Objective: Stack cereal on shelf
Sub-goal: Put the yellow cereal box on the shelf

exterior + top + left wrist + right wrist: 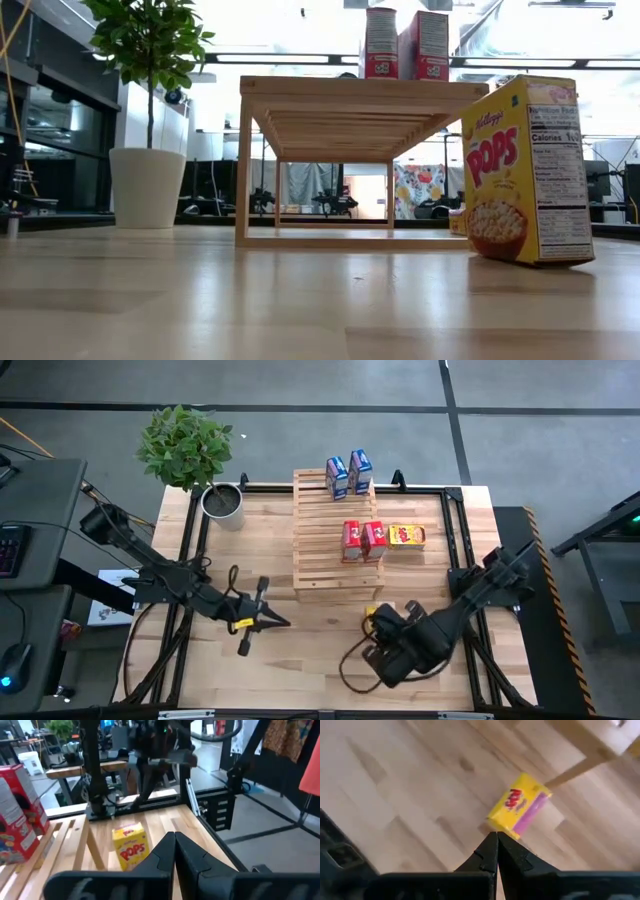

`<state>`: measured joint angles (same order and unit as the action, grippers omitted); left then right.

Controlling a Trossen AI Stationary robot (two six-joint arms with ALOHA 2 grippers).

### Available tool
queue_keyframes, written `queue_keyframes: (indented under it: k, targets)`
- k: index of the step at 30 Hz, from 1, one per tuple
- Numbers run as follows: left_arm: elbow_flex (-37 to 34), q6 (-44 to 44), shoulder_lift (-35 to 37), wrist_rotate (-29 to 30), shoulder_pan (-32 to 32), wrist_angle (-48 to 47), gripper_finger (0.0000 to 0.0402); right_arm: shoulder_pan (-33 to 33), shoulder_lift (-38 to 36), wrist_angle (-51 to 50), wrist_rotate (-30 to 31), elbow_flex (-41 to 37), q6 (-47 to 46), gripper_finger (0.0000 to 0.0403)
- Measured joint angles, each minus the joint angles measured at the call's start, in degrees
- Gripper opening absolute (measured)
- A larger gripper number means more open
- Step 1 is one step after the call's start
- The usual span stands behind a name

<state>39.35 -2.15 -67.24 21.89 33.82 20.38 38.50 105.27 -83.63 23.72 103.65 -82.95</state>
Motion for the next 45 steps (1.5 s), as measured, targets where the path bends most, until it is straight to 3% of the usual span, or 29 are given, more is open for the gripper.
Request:
queue_keyframes:
  k: [4,7,17,22,34,45]
  targets:
    - [0.02,0.02,0.1,0.01,-0.08,-0.47,0.0,-1.74,0.71,-3.4,-1.95,2.09,-5.15,0.0014]
    - [0.0,0.08,0.1,-0.23,0.1,-1.45,0.0,-1.9,0.65,-5.27,-3.37,2.12,-7.58,0.0048]
    - [0.0,1.57,0.08,-0.24,0.09,-2.49,0.0,-2.14,1.83,-5.71,-0.06,2.0,-19.73,0.0249]
    - [0.0,1.99,0.08,-0.24,0.09,-2.54,0.0,-2.57,5.02,-6.3,0.41,1.97,-22.09,0.0314]
    - [0.0,3.65,0.08,-0.26,0.09,-3.6,0.0,-5.3,14.01,-6.35,-0.01,1.91,-21.45,0.0327]
    - [0.0,4.57,0.08,-0.26,0.07,-4.28,0.0,-6.41,16.86,-6.45,-0.37,0.03,-18.69,0.0321]
